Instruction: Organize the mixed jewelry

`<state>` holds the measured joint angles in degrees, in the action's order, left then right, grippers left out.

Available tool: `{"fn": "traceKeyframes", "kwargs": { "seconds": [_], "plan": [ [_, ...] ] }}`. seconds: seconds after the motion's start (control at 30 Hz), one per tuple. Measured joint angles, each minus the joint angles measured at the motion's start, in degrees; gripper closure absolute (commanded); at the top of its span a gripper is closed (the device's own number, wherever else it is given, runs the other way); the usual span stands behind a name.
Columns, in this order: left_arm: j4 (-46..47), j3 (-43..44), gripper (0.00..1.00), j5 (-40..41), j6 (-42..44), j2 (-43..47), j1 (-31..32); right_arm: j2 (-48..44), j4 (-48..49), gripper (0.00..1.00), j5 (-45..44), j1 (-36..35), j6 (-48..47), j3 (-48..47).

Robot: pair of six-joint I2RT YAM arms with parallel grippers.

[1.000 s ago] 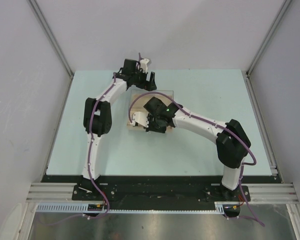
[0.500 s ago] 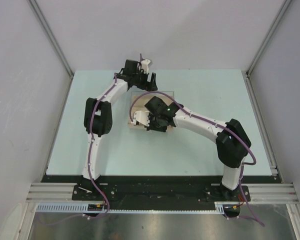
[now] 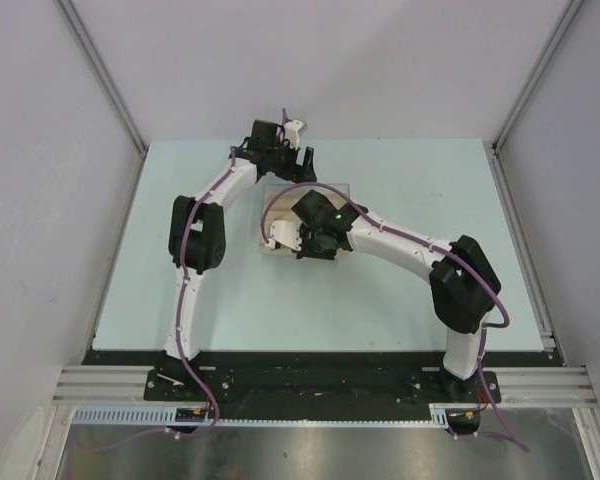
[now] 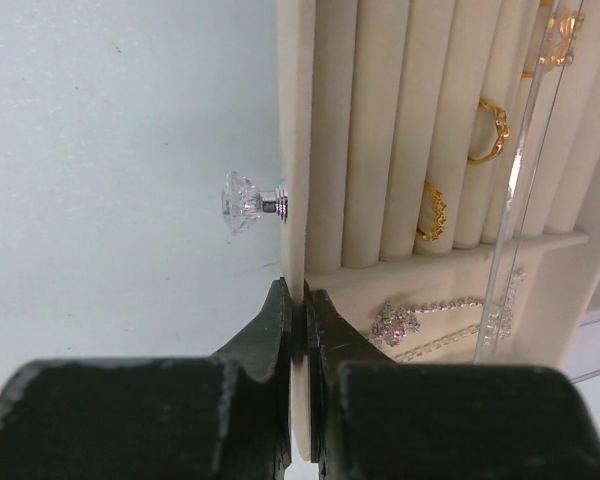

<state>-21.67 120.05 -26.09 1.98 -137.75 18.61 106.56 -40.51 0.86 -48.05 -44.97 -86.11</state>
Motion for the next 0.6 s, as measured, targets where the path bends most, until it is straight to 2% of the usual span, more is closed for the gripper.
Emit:
{"fn": "traceKeyframes", "kwargs": {
  "seconds": [0.23, 0.6],
  "plan": [
    [-0.07, 0.0, 0.04, -0.07, 0.2, 0.0, 0.13, 1.33, 0.68, 1.0, -0.46, 1.05, -2.67, -0.02],
    [0.0, 0.0, 0.05, -0.15, 0.63, 0.0, 0.15, 2.62, 0.94, 0.93, -1.38, 1.46, -3.69, -1.16]
  ]
}}
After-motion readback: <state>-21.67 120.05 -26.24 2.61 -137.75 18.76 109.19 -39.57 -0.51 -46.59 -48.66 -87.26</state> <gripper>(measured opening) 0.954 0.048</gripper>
